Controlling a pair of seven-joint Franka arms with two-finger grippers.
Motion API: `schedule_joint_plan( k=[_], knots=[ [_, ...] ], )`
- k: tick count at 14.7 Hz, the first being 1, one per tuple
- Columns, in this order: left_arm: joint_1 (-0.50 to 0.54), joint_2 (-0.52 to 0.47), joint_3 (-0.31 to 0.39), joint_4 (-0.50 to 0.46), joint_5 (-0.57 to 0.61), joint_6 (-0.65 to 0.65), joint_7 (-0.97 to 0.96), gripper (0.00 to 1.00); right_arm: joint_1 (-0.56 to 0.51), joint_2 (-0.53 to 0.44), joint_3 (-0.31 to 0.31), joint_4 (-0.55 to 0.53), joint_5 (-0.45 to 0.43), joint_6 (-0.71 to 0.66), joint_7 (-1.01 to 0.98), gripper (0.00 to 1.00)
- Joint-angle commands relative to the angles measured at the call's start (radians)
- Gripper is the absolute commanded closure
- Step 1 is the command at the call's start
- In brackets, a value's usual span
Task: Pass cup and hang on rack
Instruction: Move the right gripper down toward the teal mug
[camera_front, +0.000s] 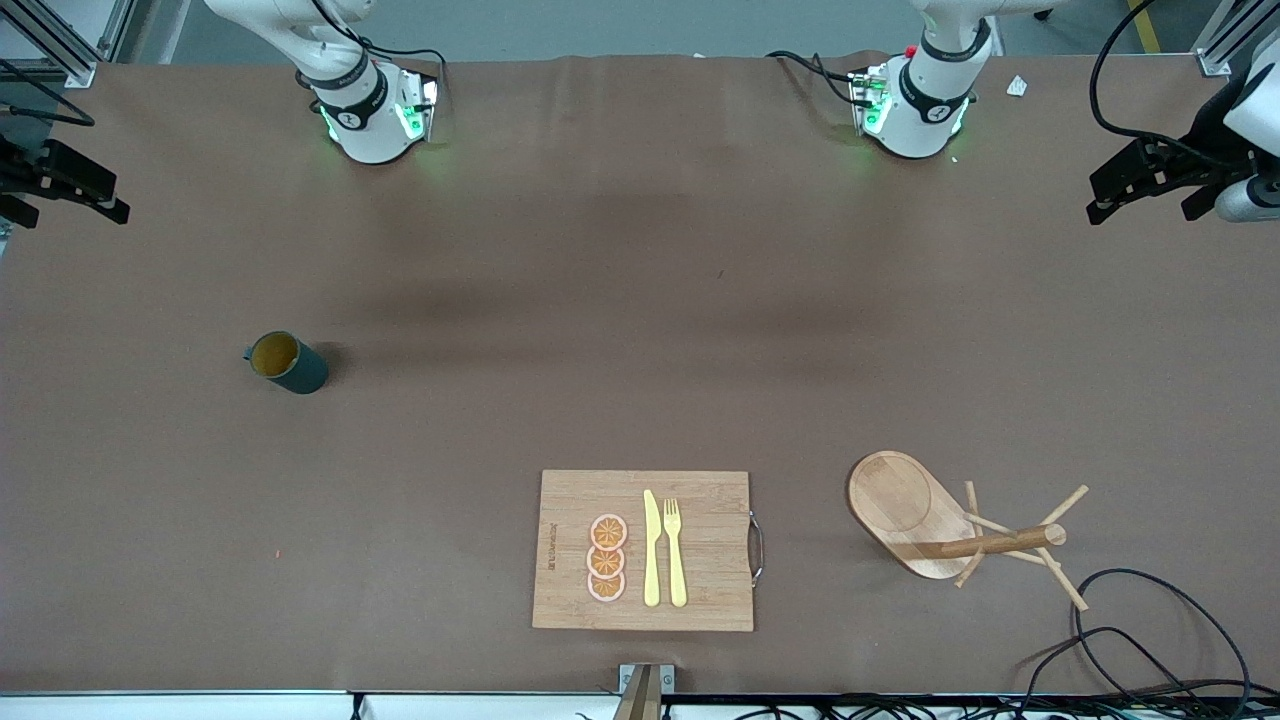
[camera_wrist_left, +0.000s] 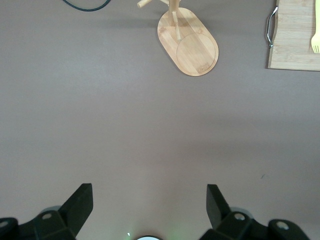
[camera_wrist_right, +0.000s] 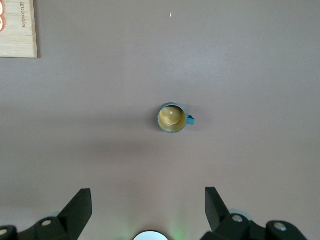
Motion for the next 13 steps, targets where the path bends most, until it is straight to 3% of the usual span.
schedule_joint_plan(
  k=[1,13],
  knots=[
    [0.003,0.007,-0.001,0.015,-0.015,-0.015,0.011,0.00,-0.008,-0.012,0.009,-0.014,-0.012,0.002,-0.006,0.00],
    [0.008,0.033,0.000,0.061,-0.013,-0.015,0.008,0.00,-0.017,0.026,0.008,-0.004,-0.005,0.011,-0.003,0.00]
  ],
)
